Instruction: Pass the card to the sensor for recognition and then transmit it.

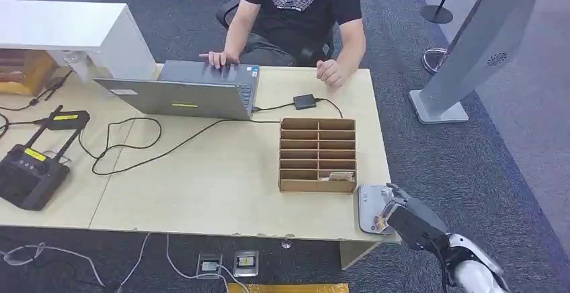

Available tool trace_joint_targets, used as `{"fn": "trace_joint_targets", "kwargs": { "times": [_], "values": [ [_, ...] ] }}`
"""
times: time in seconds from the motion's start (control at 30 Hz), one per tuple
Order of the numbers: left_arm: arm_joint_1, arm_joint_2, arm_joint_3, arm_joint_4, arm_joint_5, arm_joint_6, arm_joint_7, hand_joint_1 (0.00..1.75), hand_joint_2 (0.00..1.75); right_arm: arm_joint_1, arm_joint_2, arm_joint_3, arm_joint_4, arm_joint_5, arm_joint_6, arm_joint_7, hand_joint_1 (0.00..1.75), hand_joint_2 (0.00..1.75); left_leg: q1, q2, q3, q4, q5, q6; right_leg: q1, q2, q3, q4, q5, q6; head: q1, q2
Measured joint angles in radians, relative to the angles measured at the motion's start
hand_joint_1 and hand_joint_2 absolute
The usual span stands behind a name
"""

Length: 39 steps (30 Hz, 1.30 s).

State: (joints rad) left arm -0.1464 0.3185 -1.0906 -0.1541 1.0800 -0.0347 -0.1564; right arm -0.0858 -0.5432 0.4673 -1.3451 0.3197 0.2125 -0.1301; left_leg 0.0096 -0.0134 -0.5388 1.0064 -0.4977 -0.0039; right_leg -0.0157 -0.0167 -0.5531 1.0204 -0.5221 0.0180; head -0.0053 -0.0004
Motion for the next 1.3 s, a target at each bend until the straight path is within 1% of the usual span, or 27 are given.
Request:
{"fn": "trace_joint_targets", "kwargs": {
  "times": [0.27, 0.53, 0.8, 0.9, 1.03, 1.13, 1.27, 1.3],
  "values": [
    [0.000, 0.000, -0.011, 0.000, 0.009, -0.005, 0.004, 0.00, 0.00, -0.005, 0.000, -0.014, 0.026, 0.003, 0.005, -0.025, 1.75, 1.75, 0.000, 0.000, 0.000, 0.000, 0.000, 0.000, 0.000, 0.000, 0.000, 0.000, 0.000, 0.000, 0.000, 0.000],
    [0.000, 0.000, -0.018, 0.000, 0.018, -0.005, -0.004, 0.00, 0.00, -0.012, 0.000, -0.029, 0.093, 0.000, 0.006, -0.076, 1.75, 1.75, 0.000, 0.000, 0.000, 0.000, 0.000, 0.000, 0.000, 0.000, 0.000, 0.000, 0.000, 0.000, 0.000, 0.000],
    [-0.001, 0.000, -0.034, 0.000, 0.024, -0.006, -0.010, 0.00, 0.00, -0.019, -0.003, -0.054, 0.141, -0.008, -0.001, -0.096, 1.75, 1.75, 0.000, 0.000, 0.001, 0.000, 0.000, 0.000, 0.000, 0.000, 0.000, 0.000, 0.000, 0.000, 0.000, 0.000],
    [-0.001, 0.000, -0.036, 0.000, 0.034, -0.007, -0.010, 0.00, 0.00, -0.019, -0.003, -0.072, 0.144, -0.025, 0.022, -0.094, 1.75, 1.75, 0.000, 0.000, 0.001, 0.000, 0.000, 0.000, 0.000, 0.000, 0.001, 0.000, 0.000, 0.000, 0.000, 0.000],
    [-0.001, 0.000, -0.047, 0.000, 0.053, -0.011, -0.010, 0.00, 0.00, -0.012, -0.003, -0.115, 0.100, -0.096, 0.105, -0.027, 1.75, 1.75, 0.000, 0.000, 0.000, 0.000, 0.000, 0.000, 0.000, 0.000, 0.001, 0.000, 0.000, 0.000, 0.000, 0.000],
    [-0.002, 0.000, -0.060, 0.000, 0.066, -0.016, -0.010, 0.00, 0.00, -0.004, -0.002, -0.143, 0.019, -0.182, 0.163, 0.058, 1.75, 1.75, 0.000, 0.000, 0.000, 0.000, 0.000, 0.000, 0.000, 0.000, 0.001, 0.000, 0.000, 0.000, 0.000, 0.000],
    [-0.004, 0.000, -0.071, 0.000, 0.082, -0.016, -0.010, 0.00, 0.00, -0.007, -0.002, -0.169, -0.134, -0.283, 0.184, 0.169, 1.75, 1.75, 0.000, 0.000, 0.000, 0.000, 0.000, 0.000, 0.000, 0.000, 0.001, 0.000, 0.000, 0.000, 0.000, 0.000],
    [-0.005, 0.000, -0.076, 0.000, 0.084, -0.016, -0.010, 0.00, 0.00, -0.012, -0.002, -0.175, -0.171, -0.297, 0.186, 0.187, 1.75, 1.75, 0.000, 0.000, 0.000, 0.000, 0.000, 0.000, 0.000, 0.000, 0.001, 0.000, 0.000, 0.000, 0.000, 0.000]
  ]
}}
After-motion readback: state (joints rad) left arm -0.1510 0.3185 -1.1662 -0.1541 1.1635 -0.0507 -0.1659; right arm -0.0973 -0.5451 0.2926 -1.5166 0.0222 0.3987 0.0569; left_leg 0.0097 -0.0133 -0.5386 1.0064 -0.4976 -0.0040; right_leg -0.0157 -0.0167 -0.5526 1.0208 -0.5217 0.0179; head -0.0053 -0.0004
